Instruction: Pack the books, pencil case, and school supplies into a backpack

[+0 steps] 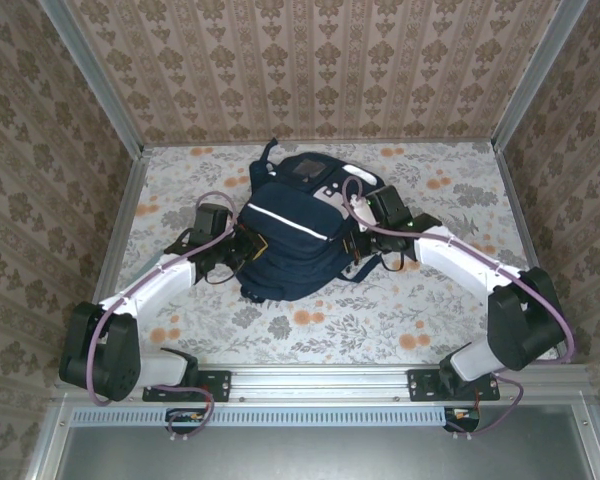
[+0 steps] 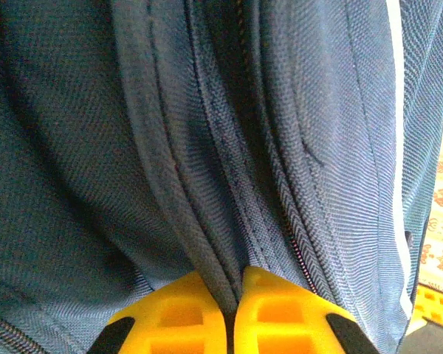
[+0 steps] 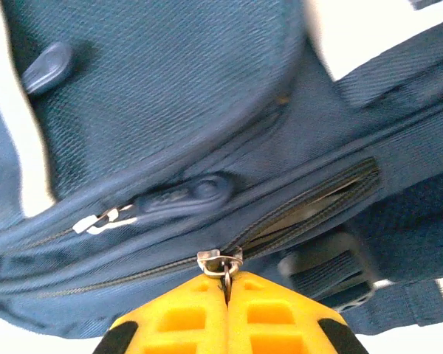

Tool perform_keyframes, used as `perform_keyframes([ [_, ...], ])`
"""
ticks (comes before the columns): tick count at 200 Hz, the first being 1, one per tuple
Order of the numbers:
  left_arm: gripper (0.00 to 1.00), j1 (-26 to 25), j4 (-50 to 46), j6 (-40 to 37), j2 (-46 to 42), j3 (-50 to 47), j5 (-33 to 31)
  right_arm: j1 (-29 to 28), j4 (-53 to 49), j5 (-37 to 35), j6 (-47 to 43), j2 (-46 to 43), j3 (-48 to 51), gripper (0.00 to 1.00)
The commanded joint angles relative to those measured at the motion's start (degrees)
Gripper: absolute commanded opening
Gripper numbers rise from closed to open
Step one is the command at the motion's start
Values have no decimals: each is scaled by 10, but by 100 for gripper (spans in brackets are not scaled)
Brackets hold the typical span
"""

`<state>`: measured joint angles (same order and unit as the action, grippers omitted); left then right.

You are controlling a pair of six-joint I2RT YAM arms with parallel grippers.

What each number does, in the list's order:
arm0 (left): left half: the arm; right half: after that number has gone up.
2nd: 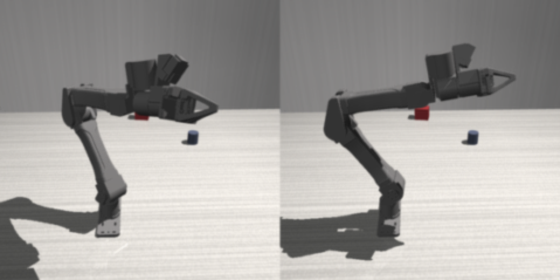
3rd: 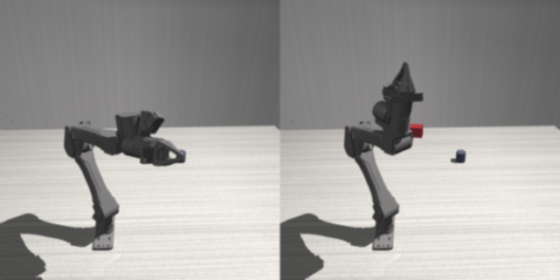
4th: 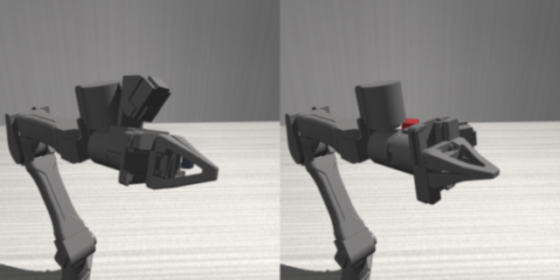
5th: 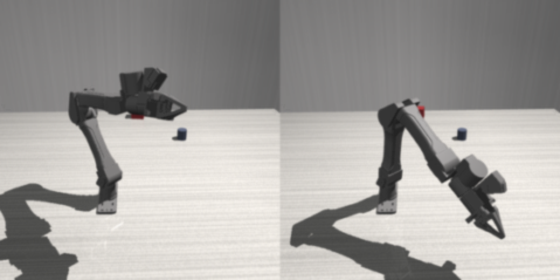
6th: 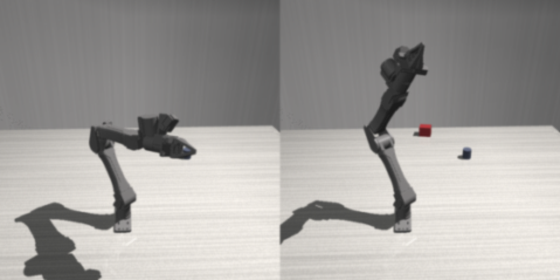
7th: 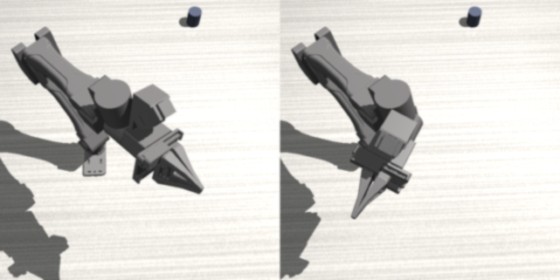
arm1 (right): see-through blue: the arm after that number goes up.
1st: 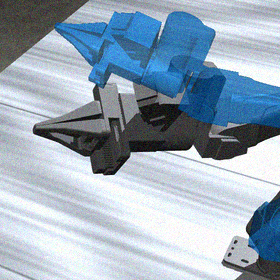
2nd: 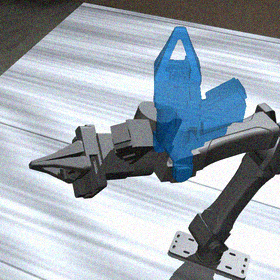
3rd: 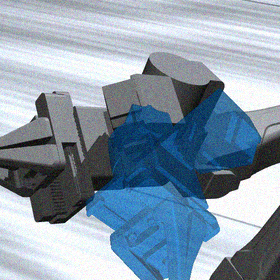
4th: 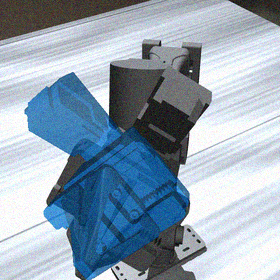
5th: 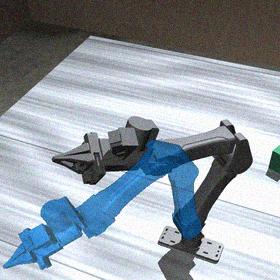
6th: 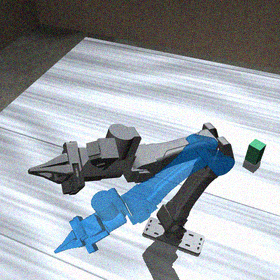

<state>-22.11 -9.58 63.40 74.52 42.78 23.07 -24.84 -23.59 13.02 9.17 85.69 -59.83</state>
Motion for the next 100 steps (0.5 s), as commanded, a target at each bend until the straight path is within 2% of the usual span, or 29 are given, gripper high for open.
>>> perform_keyframes([
  [1,0,12,-53,-30,-7,-5,-39,39,-45,-106,13,29,-50,5],
  [21,0,12,-45,-34,-1,1,-25,45,-62,-103,19,40,-77,17],
  [41,0,12,-41,-37,2,3,-20,46,-69,-69,5,24,-88,42],
  [58,1,12,-42,-42,5,6,-17,46,-68,5,-29,8,-85,58],
  [82,4,13,-45,-48,8,12,-15,40,-69,84,-61,7,-89,72],
  [100,5,13,-47,-51,8,15,-15,38,-69,133,-66,24,-97,77],
])
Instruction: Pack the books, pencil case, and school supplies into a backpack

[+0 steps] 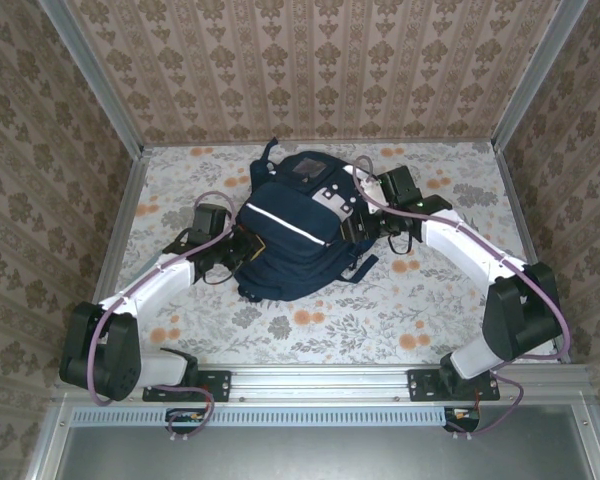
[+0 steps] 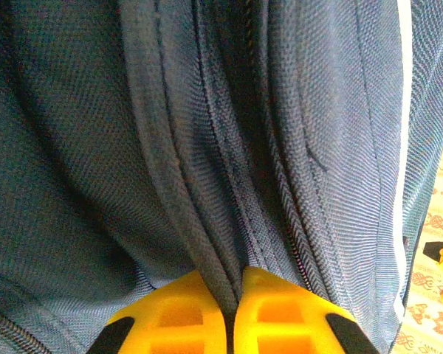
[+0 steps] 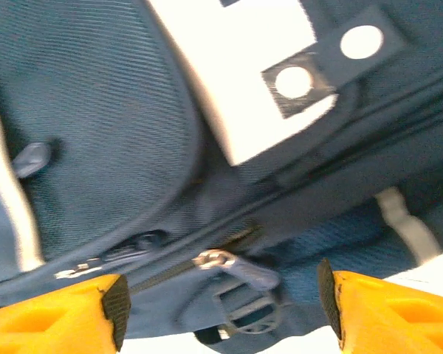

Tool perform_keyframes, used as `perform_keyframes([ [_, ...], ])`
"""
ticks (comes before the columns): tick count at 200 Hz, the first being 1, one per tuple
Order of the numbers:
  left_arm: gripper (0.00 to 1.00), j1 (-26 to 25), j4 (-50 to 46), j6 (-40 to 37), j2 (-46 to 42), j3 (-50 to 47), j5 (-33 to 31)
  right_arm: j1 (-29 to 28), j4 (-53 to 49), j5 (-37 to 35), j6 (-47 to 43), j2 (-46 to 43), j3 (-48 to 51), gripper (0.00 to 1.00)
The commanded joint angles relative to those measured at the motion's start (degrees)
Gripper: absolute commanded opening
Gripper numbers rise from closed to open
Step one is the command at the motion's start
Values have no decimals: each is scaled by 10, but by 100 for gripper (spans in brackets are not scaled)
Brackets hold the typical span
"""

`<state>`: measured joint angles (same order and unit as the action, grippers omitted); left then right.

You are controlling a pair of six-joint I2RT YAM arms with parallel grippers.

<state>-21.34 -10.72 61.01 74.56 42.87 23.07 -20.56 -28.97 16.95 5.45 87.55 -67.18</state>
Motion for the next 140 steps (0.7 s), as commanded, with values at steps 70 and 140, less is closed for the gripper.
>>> perform_keyframes([
  [70,6,5,-26,-24,13,18,-6,-20,2,165,-34,77,-55,84],
  [140,6,3,-9,-17,23,19,4,-45,-14,224,-38,92,-46,84],
])
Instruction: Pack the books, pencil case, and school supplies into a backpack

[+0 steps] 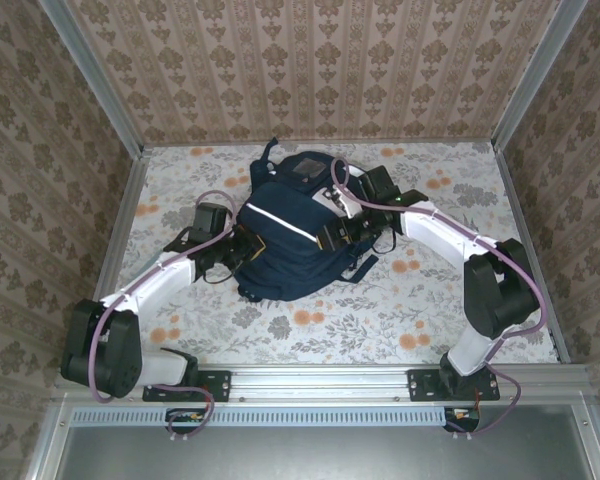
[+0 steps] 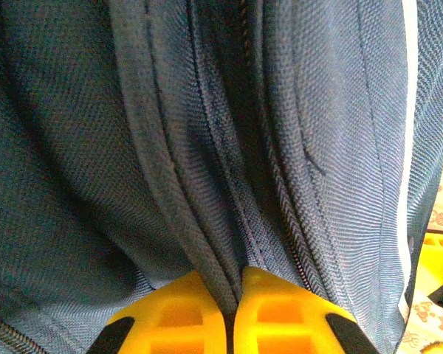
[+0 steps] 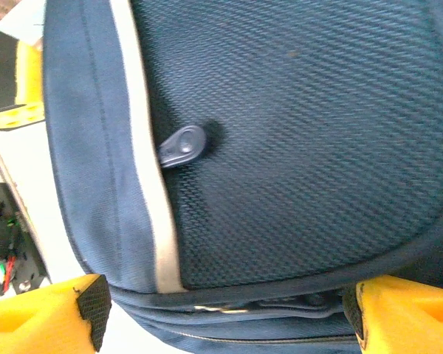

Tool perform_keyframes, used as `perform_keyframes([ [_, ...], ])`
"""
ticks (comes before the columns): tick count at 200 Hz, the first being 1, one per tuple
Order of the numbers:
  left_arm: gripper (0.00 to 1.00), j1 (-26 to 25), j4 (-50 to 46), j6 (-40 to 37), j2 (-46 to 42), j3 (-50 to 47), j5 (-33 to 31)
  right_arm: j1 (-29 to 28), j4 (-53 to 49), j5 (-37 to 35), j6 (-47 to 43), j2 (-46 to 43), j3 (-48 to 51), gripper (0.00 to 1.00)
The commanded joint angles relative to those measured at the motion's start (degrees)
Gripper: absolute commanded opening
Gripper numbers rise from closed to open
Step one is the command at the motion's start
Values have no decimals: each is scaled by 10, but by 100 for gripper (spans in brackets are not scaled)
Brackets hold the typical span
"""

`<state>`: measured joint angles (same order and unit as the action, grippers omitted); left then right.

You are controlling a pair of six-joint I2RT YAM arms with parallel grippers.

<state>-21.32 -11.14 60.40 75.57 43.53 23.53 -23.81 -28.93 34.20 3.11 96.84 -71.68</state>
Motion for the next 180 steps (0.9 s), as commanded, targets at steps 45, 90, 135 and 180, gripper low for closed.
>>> perform_keyframes([
  [45,6,0,4,-9,20,15,3,-28,-16,42,-26,-47,41,71],
  [90,6,-1,8,-10,24,15,5,-40,-47,16,-48,-54,46,48],
  [135,6,-2,8,-8,23,16,4,-63,-50,-58,-59,-41,36,56],
  [180,6,-4,9,-7,22,17,4,-86,-44,-124,-68,-39,35,52],
])
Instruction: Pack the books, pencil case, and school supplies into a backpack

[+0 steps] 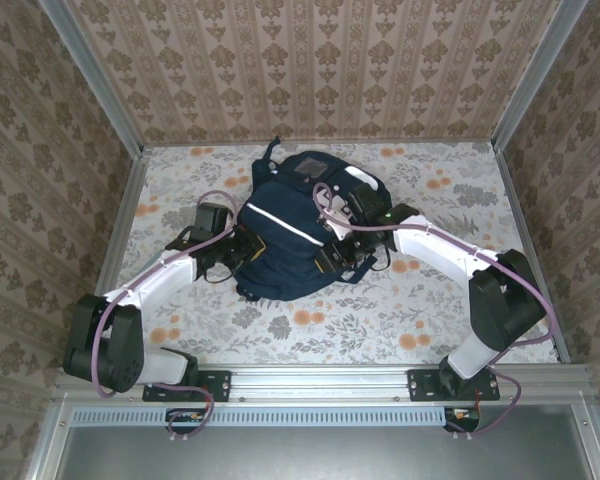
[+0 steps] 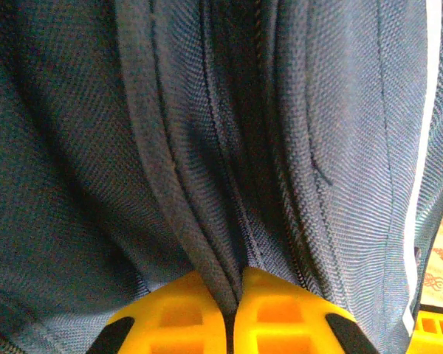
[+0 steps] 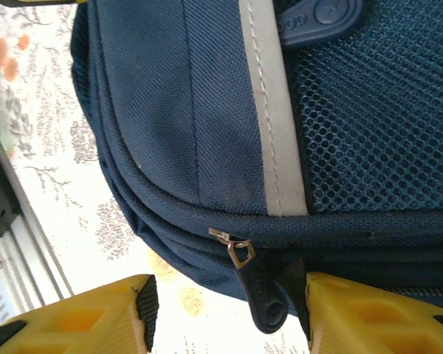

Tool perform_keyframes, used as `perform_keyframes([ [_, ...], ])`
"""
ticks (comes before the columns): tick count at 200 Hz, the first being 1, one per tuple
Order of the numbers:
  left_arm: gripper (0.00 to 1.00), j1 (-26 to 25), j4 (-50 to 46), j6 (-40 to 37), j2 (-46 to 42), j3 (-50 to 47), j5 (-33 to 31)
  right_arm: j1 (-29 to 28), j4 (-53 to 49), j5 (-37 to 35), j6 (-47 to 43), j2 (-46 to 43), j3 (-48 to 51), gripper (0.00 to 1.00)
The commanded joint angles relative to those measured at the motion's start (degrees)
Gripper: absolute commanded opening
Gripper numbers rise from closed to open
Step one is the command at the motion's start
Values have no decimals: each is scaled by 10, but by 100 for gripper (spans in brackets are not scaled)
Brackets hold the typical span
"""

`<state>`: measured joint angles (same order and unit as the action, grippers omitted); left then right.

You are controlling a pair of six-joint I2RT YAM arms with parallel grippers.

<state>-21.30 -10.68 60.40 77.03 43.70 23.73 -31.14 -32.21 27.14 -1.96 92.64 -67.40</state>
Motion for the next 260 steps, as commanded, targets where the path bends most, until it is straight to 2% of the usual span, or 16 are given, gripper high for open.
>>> perform_keyframes([
  [1,6,-4,4,-7,8,16,2,-13,-11,-55,-18,3,-8,51],
  [70,6,-4,5,-7,9,19,5,-54,30,-168,-22,5,3,39],
  [84,6,-5,6,-7,9,19,7,-60,42,-187,-18,2,7,32],
  [108,6,-6,7,-7,7,19,9,-61,63,-250,5,-9,19,12],
  [136,6,-23,16,-5,7,23,14,-46,70,-291,29,-37,33,1],
  [169,6,-74,31,3,31,46,12,-14,34,-284,52,-56,29,0],
  [194,6,-102,50,14,52,58,-7,-16,-8,-230,68,-84,47,0],
  [232,6,-129,91,37,93,67,-10,-50,-25,-181,118,-125,78,0],
  [260,5,-151,99,39,115,84,-11,-86,9,-169,182,-110,78,0],
])
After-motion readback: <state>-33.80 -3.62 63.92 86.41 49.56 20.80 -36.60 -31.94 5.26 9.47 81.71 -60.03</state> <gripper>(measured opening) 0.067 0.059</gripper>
